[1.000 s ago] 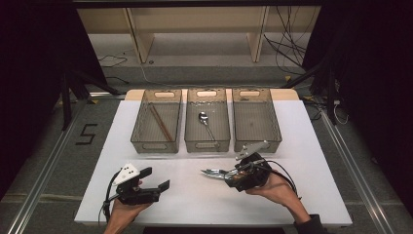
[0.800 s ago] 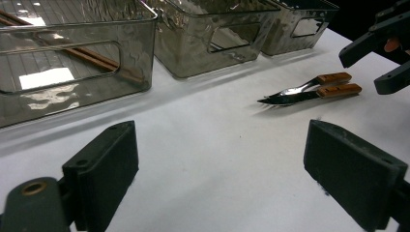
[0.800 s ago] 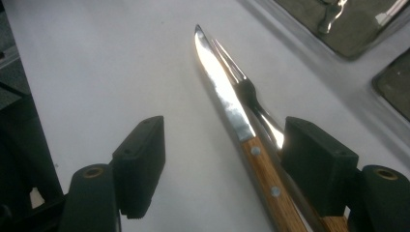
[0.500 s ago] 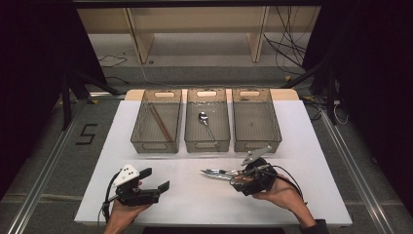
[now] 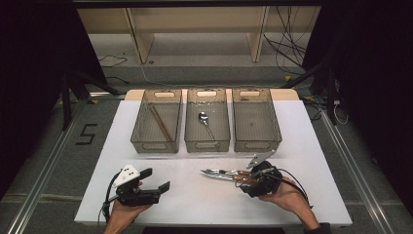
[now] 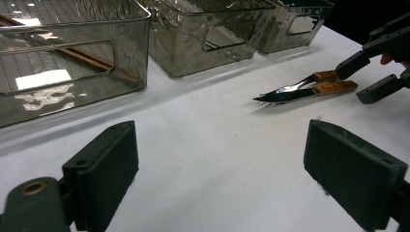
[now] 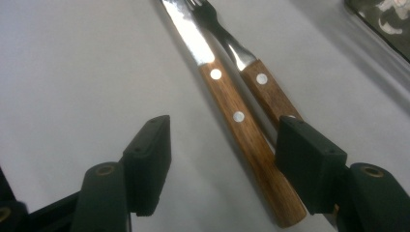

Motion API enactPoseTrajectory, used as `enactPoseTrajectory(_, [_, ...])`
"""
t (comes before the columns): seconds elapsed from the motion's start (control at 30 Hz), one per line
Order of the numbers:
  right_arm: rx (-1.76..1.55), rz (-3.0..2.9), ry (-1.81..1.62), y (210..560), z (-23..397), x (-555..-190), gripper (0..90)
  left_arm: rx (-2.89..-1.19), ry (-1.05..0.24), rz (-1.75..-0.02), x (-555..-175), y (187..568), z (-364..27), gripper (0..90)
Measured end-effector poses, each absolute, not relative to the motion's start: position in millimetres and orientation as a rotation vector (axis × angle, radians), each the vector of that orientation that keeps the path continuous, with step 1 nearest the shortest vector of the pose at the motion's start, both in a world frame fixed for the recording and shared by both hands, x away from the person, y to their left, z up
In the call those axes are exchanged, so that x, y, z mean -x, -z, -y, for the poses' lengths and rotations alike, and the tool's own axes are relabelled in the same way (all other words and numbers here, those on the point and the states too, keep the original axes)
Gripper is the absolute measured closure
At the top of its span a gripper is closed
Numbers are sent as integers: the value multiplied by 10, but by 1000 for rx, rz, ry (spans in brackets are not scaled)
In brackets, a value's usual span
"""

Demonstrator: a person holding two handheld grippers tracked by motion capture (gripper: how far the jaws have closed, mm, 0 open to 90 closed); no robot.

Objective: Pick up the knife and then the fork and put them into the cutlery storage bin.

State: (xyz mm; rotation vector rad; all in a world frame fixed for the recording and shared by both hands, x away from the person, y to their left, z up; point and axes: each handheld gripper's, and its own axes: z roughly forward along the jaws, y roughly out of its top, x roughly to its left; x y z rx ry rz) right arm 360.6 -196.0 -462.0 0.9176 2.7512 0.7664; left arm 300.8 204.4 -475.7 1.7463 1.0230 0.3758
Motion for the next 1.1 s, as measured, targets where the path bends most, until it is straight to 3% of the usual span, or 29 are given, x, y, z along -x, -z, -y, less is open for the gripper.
enactPoseTrajectory(0.33, [-900,-2734,-705,4686,1972,-3606,403,-1751,-376,-1020,-3010,4759,-2042,118])
enactPoseTrajectory(0.63, [-857,-2793,-680,4646,1896,-3602,521,-1752,-375,-1021,-3013,4765,-2031,118])
enactPoseTrajectory(0.8, [-801,-2833,-589,4698,1785,-3643,529,-1756,-372,-1021,-3015,4768,-2026,118])
enactPoseTrajectory(1.1, [-762,-2896,-505,4654,1694,-3751,630,-1762,-369,-1022,-3018,4772,-2020,118])
